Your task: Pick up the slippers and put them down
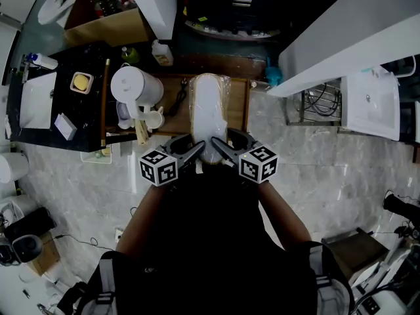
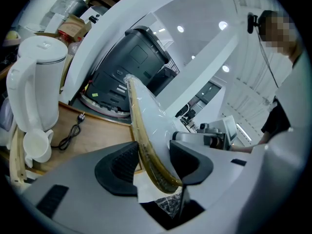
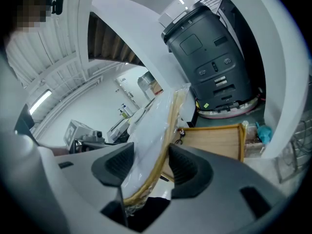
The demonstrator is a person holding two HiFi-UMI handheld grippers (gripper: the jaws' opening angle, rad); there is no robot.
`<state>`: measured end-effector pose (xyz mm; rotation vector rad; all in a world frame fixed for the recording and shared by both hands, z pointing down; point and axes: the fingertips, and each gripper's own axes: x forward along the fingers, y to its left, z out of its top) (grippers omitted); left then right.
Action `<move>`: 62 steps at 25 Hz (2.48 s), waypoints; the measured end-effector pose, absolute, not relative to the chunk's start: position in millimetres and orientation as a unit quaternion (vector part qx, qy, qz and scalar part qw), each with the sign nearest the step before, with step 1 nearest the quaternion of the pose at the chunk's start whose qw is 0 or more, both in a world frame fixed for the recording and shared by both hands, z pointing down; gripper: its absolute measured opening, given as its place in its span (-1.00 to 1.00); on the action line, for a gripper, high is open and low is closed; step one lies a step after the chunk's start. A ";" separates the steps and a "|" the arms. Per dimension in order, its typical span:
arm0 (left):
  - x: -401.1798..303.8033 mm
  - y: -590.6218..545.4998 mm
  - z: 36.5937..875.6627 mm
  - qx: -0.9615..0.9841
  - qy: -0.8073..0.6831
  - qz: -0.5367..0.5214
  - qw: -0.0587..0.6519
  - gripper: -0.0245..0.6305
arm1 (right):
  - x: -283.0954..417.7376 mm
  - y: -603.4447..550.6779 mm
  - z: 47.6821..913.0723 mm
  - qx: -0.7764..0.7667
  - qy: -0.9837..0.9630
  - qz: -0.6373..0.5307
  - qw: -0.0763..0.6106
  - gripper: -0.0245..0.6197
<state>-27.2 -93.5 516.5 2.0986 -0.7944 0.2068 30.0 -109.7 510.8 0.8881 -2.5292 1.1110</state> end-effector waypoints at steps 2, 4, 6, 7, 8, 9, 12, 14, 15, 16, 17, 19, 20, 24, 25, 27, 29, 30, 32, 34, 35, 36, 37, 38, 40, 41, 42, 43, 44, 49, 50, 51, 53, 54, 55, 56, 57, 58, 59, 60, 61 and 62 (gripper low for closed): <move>-27.2 -95.2 522.1 0.840 -0.316 0.088 0.433 -0.33 | 30.1 -111.5 517.1 0.304 -0.863 0.386 0.122 -0.22; -28.3 -95.7 528.7 0.839 -0.312 0.094 0.436 -0.33 | 28.8 -112.0 524.3 0.304 -0.860 0.390 0.127 -0.22; -29.8 -96.0 536.6 0.837 -0.309 0.099 0.440 -0.33 | 27.1 -112.4 532.3 0.303 -0.857 0.396 0.131 -0.22; -30.8 -96.9 540.7 0.836 -0.308 0.102 0.443 -0.33 | 26.0 -113.4 536.5 0.302 -0.855 0.399 0.133 -0.22; -31.9 -98.1 544.7 0.835 -0.307 0.105 0.445 -0.33 | 24.8 -114.5 540.6 0.302 -0.854 0.402 0.135 -0.22; -32.8 -98.8 548.7 0.833 -0.306 0.109 0.448 -0.33 | 23.7 -115.1 544.8 0.302 -0.852 0.405 0.136 -0.22; -33.8 -100.4 561.6 0.830 -0.298 0.124 0.455 -0.33 | 22.7 -116.5 558.2 0.304 -0.846 0.416 0.138 -0.22; -36.1 -103.0 570.2 0.829 -0.293 0.135 0.456 -0.33 | 20.6 -119.4 567.9 0.306 -0.842 0.421 0.139 -0.22; -38.1 -104.1 574.5 0.829 -0.291 0.140 0.457 -0.33 | 18.7 -120.6 572.6 0.306 -0.841 0.424 0.139 -0.22; -40.2 -105.1 578.6 0.828 -0.290 0.143 0.458 -0.33 | 16.7 -121.6 577.1 0.307 -0.839 0.426 0.140 -0.22; -42.0 -106.4 582.9 0.827 -0.288 0.146 0.460 -0.33 | 14.8 -122.8 581.4 0.308 -0.838 0.428 0.141 -0.22; -44.8 -109.4 591.9 0.824 -0.285 0.150 0.465 -0.33 | 11.8 -125.9 590.3 0.309 -0.835 0.432 0.146 -0.22; -45.9 -111.1 596.4 0.823 -0.284 0.152 0.468 -0.33 | 10.5 -127.8 594.8 0.310 -0.833 0.434 0.148 -0.22; -48.7 -118.5 615.6 0.817 -0.277 0.157 0.481 -0.33 | 7.4 -136.1 613.4 0.316 -0.825 0.441 0.156 -0.22; -49.0 -120.5 620.8 0.815 -0.275 0.158 0.485 -0.33 | 7.0 -138.3 618.1 0.319 -0.824 0.442 0.158 -0.22; -49.1 -125.0 631.1 0.812 -0.271 0.162 0.491 -0.33 | 6.7 -142.8 628.0 0.324 -0.820 0.444 0.161 -0.22; -48.9 -130.9 641.9 0.810 -0.267 0.167 0.495 -0.33 | 7.2 -148.3 638.7 0.329 -0.815 0.448 0.162 -0.22; -48.6 -134.8 647.5 0.809 -0.266 0.170 0.496 -0.33 | 7.6 -151.9 644.0 0.332 -0.813 0.449 0.163 -0.22; -48.0 -142.0 658.7 0.808 -0.263 0.177 0.496 -0.33 | 8.5 -158.5 654.5 0.336 -0.810 0.450 0.167 -0.22; -47.7 -146.7 669.5 0.806 -0.259 0.184 0.498 -0.33 | 8.9 -163.0 665.4 0.339 -0.808 0.450 0.173 -0.22; -47.9 -148.5 674.5 0.805 -0.258 0.187 0.500 -0.33 | 8.5 -164.8 670.8 0.339 -0.806 0.452 0.176 -0.22; -48.6 -150.0 679.0 0.804 -0.257 0.191 0.501 -0.33 | 7.7 -166.3 675.9 0.340 -0.804 0.454 0.177 -0.22; -49.4 -151.6 683.3 0.803 -0.257 0.194 0.502 -0.33 | 6.8 -167.8 680.7 0.340 -0.802 0.457 0.179 -0.22; -50.1 -153.1 687.6 0.802 -0.256 0.198 0.502 -0.33 | 6.0 -169.2 685.4 0.340 -0.801 0.459 0.180 -0.22; -50.9 -156.4 696.5 0.799 -0.255 0.206 0.504 -0.33 | 5.1 -172.3 694.3 0.341 -0.800 0.457 0.187 -0.22; -51.1 -157.9 700.9 0.798 -0.254 0.209 0.505 -0.33 | 4.7 -173.7 698.4 0.342 -0.800 0.454 0.191 -0.22; -51.4 -159.4 704.9 0.796 -0.254 0.210 0.508 -0.33 | 4.3 -175.1 702.0 0.344 -0.800 0.452 0.195 -0.22; -51.9 -160.9 708.5 0.794 -0.255 0.209 0.511 -0.33 | 3.7 -176.6 705.2 0.345 -0.799 0.452 0.197 -0.22; -52.6 -162.4 711.4 0.792 -0.256 0.208 0.514 -0.33 | 3.0 -178.3 707.9 0.346 -0.797 0.452 0.199 -0.22; -53.6 -162.0 724.0 0.785 -0.259 0.213 0.521 -0.33 | 2.0 -177.7 722.2 0.342 -0.790 0.465 0.208 -0.22; -53.6 -161.6 727.1 0.783 -0.260 0.214 0.522 -0.33 | 1.9 -177.7 725.3 0.342 -0.788 0.467 0.210 -0.22; -54.0 -160.3 730.3 0.781 -0.262 0.216 0.524 -0.33 | 1.3 -177.2 727.6 0.341 -0.787 0.469 0.212 -0.22; -55.4 -154.8 736.7 0.774 -0.265 0.219 0.532 -0.33 | -0.9 -173.7 731.0 0.339 -0.785 0.469 0.218 -0.22; -56.4 -152.9 740.0 0.770 -0.267 0.221 0.535 -0.33 | -1.6 -171.3 734.7 0.339 -0.785 0.469 0.223 -0.22; -57.3 -152.1 743.0 0.767 -0.269 0.223 0.538 -0.33 | -2.2 -169.4 738.9 0.338 -0.783 0.470 0.227 -0.22; -58.0 -152.1 745.4 0.764 -0.270 0.225 0.540 -0.33 | -2.6 -168.5 742.4 0.339 -0.781 0.472 0.229 -0.22; -58.1 -152.3 747.3 0.763 -0.271 0.227 0.542 -0.33 | -2.6 -168.1 744.8 0.341 -0.778 0.475 0.230 -0.22; -57.9 -152.6 748.8 0.762 -0.270 0.228 0.543 -0.33 | -2.0 -167.7 746.5 0.343 -0.775 0.479 0.229 -0.22; -57.4 -152.8 750.0 0.760 -0.268 0.229 0.546 -0.33 | -1.2 -167.2 747.7 0.346 -0.772 0.482 0.229 -0.22; -57.2 -152.8 751.4 0.758 -0.264 0.230 0.551 -0.33 | -0.6 -166.6 748.7 0.347 -0.769 0.485 0.229 -0.22; -57.4 -153.0 753.1 0.755 -0.261 0.232 0.555 -0.33 | -0.3 -166.2 750.1 0.349 -0.767 0.487 0.230 -0.22; -58.1 -153.7 755.3 0.752 -0.259 0.233 0.560 -0.33 | -0.3 -166.2 751.9 0.349 -0.765 0.488 0.232 -0.23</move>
